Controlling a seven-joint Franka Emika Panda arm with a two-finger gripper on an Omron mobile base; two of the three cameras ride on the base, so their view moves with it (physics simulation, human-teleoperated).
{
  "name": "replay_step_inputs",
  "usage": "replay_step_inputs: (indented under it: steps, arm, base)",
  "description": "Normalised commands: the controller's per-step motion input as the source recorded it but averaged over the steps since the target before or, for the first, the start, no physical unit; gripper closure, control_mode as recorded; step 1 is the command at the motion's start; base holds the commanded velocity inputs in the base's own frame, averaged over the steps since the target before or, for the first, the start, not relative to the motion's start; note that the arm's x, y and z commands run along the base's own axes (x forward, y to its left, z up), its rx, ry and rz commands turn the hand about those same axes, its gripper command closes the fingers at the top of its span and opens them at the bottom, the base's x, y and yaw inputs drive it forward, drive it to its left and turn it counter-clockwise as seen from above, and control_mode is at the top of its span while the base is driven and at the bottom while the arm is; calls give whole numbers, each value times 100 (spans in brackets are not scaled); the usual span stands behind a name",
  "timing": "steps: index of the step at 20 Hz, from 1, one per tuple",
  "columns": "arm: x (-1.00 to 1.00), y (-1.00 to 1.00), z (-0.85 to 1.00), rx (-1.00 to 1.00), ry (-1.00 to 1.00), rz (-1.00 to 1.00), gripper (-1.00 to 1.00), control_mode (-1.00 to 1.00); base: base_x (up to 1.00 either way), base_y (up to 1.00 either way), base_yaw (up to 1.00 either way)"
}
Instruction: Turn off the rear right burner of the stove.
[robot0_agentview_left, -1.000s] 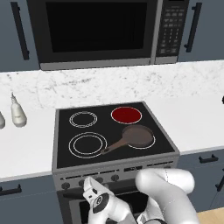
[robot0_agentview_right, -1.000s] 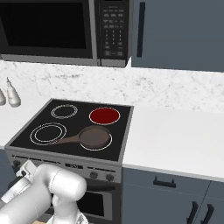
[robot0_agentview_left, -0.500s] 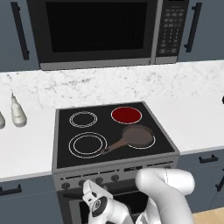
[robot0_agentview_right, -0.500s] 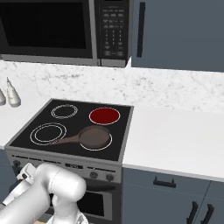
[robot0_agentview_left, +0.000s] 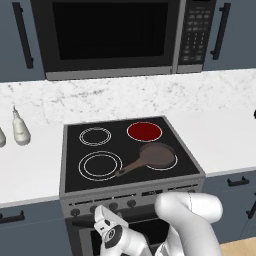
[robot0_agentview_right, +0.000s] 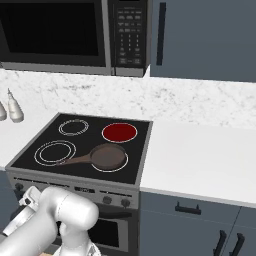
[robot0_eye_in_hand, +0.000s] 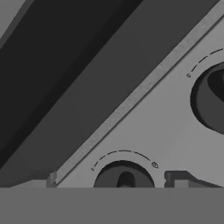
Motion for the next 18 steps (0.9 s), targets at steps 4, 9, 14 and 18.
replay_step_inputs:
  steps: [4,9,14,18]
  arm:
    - [0,0,0,0,0,0,100,-100]
    - [0,0,9,2,0,0,100,-100]
    - [3,0,33,12,0,0,100,-100]
    - [5,-3,45,27,3,-2,100,-100]
  base:
    - [0,0,0]
    - [0,0,0]
    - [0,0,0]
    - [0,0,0]
